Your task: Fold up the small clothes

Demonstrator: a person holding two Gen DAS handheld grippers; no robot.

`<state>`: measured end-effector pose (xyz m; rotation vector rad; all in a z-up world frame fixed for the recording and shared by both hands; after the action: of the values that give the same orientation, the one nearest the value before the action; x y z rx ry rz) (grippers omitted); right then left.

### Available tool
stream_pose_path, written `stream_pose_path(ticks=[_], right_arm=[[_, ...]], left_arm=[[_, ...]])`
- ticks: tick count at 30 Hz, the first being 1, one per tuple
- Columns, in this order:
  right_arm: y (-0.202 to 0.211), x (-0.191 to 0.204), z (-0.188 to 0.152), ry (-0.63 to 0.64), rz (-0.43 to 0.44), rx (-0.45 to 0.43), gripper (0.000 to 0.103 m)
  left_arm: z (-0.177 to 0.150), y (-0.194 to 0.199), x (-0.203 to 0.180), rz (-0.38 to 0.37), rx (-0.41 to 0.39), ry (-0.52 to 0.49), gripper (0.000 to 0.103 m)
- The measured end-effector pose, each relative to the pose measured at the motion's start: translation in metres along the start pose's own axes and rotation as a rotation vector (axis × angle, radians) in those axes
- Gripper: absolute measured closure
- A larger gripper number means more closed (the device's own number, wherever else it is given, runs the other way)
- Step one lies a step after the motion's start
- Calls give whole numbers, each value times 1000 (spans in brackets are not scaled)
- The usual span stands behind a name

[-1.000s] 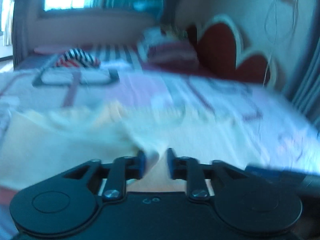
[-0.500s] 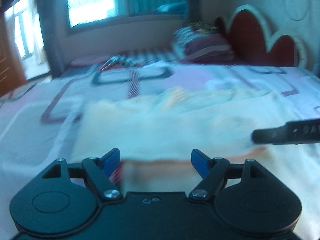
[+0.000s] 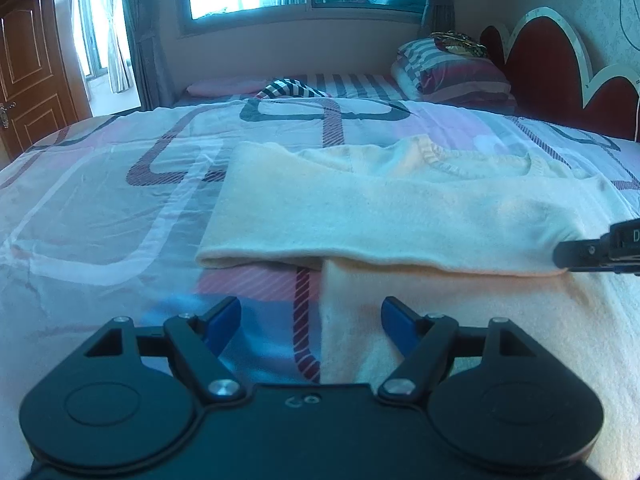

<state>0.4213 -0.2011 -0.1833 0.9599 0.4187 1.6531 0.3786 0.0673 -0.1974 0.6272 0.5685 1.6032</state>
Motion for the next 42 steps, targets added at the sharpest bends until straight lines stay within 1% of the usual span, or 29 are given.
stream_pose_path(ticks=[3, 6, 12, 14, 15, 16, 17, 18, 20, 21, 22, 23, 24, 25, 28, 30, 32, 34, 35, 36, 37, 38, 39, 40, 42], right_arm=[[4, 6, 5, 33, -5, -45, 93], [16, 10, 15, 91, -20, -113, 95], [49, 3, 44, 188, -105, -276, 96], [55, -7, 53, 199, -128, -296, 96], [56, -14, 56, 198, -140, -294, 96], [56, -23, 58, 200, -161, -291, 96], [55, -31, 58, 199, -183, -286, 96], [53, -39, 58, 191, -203, -278, 96], [46, -63, 55, 154, -247, -246, 96], [43, -73, 54, 132, -261, -231, 96], [40, -86, 50, 102, -278, -209, 96], [38, -96, 46, 82, -290, -191, 96], [36, -101, 43, 68, -293, -171, 96], [33, -106, 40, 58, -281, -150, 96], [29, -109, 31, 73, -286, -118, 96], [28, -115, 28, 52, -284, -108, 96], [27, -118, 29, 54, -274, -86, 95], [31, -119, 30, 53, -259, -84, 93], [34, -121, 30, 40, -253, -89, 83], [39, -124, 31, 21, -248, -103, 72], [44, -125, 33, 7, -248, -121, 64], [47, -125, 36, -3, -249, -142, 53], [50, -126, 37, -4, -252, -160, 52], [51, -126, 39, 1, -255, -171, 52], [46, -125, 44, 14, -259, -166, 52]], left_arm=[[1, 0, 3, 21, -6, 11, 27], [5, -5, 4, 39, -11, 18, 27], [16, -18, 3, 67, -28, 17, 27], [19, -21, 1, 74, -38, 17, 27], [20, -23, 1, 79, -43, 17, 29], [20, -25, 1, 83, -50, 17, 33], [20, -26, 2, 85, -57, 25, 46], [20, -26, 4, 70, -64, 43, 58], [20, -25, 3, 39, -70, 57, 71], [20, -24, 0, 33, -74, 39, 77], [19, -23, -4, 32, -78, 15, 79], [19, -22, -8, 30, -86, -5, 86], [17, -22, -11, 26, -88, -17, 94], [16, -22, -12, 24, -85, -19, 95], [15, -25, -7, 24, -76, 23, 95], [16, -26, -4, 15, -70, 40, 95], [16, -23, -4, 18, -68, 27, 96], [17, -19, -6, -9, -47, 3, 95], [18, -14, -5, -26, -46, -5, 87], [19, -7, -4, -37, -53, -14, 74], [20, -1, -2, -44, -68, -25, 67], [22, 4, -1, -44, -84, -31, 62], [25, 8, 1, -42, -97, -28, 51], [28, 9, 3, -41, -103, -13, 47], [38, 4, 6, -51, -99, 41, 47]])
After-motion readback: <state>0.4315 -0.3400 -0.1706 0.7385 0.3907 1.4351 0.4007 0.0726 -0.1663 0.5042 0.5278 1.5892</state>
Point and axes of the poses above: each gripper's, at about its wrist camera, not at the fingertips, and y roughly against the way its jaws point, x to its left, z to its top, the point moved 3 cm from there along -y, roughly the way its jaws point, and after that the axes turned 1 degree about z, right-handed, at the moved point
